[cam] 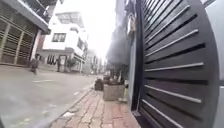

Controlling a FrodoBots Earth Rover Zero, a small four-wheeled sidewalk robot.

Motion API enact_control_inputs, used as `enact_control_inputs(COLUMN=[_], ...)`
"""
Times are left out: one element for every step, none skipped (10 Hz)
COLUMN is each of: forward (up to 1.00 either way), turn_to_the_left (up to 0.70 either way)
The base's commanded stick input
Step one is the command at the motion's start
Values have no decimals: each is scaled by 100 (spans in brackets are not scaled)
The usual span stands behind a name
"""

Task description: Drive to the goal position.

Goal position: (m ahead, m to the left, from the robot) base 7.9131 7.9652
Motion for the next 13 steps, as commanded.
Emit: enact_control_inputs(forward=[0, 0, 0, 0, 0, 0, 0, 0, 0, 0, 0, 0, 0], turn_to_the_left=[70, 70, 70, 70, 70, 70, 70, 70, 70, 70, 70, 70, 70])
